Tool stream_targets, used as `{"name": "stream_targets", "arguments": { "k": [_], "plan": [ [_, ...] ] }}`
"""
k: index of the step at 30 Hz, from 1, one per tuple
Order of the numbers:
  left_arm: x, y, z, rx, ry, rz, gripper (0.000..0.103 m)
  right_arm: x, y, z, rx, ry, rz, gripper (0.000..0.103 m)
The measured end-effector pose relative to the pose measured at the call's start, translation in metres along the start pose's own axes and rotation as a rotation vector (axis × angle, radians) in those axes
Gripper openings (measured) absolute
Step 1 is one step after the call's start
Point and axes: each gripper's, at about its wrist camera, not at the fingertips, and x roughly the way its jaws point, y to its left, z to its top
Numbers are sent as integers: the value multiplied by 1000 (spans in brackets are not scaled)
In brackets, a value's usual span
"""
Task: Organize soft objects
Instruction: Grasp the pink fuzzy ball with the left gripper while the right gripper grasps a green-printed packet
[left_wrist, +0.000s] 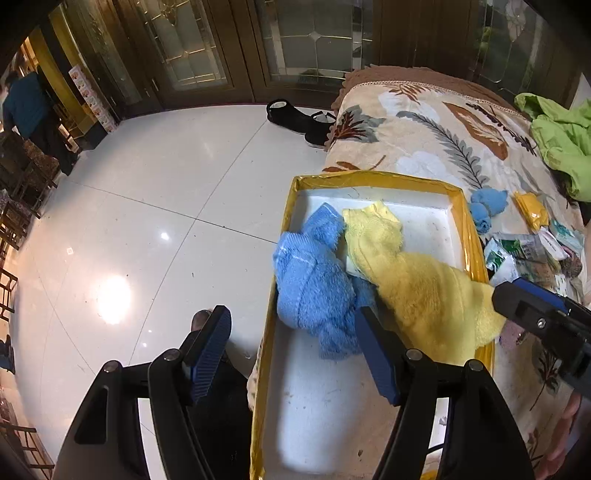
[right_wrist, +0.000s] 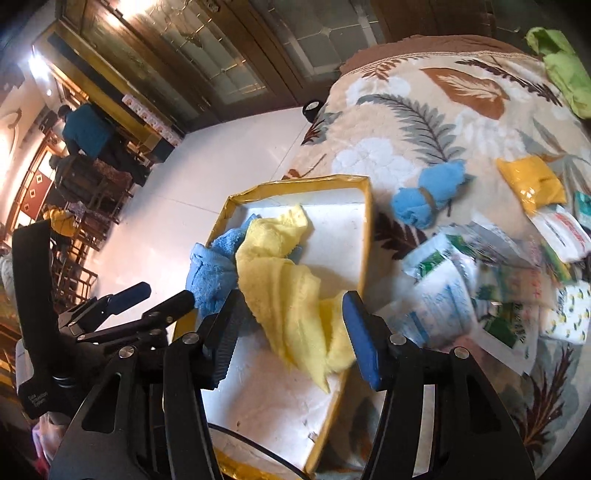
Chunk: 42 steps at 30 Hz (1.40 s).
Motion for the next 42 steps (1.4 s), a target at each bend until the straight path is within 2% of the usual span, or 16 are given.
{"name": "stream_targets", "arguments": {
  "k": [7,14,17,23,29,31,34,38,42],
  "plan": [
    [-13,-31,-11,11,-39,-7,70,-22,-23,-15,27,-20,-25,55],
    [-21,-76,-19,28,-19,-110,70,-49,-55,-29,47,-48,-68,55],
    [-26,-99,-22,41,-4,-168,70,-68,-76,-37,59,-77,-112,55],
    [-27,-142,-24,63,15,-229,70,-93,-124,-52,147,-103,-166,55],
    [-24,-178,-37,129,21,-225,70,-109,-158,-70,201,-105,-189,55],
    [-22,-186,-41,150,19,-219,70,-114,-168,-75,223,-105,-193,55],
    [-19,-193,-47,174,19,-253,70,-119,-180,-82,249,-108,-194,56],
    [-14,-196,-56,202,16,-294,70,-124,-187,-88,254,-112,-196,55],
    [-7,-196,-58,229,5,-301,70,-124,-190,-93,264,-111,-179,55]
  ]
}}
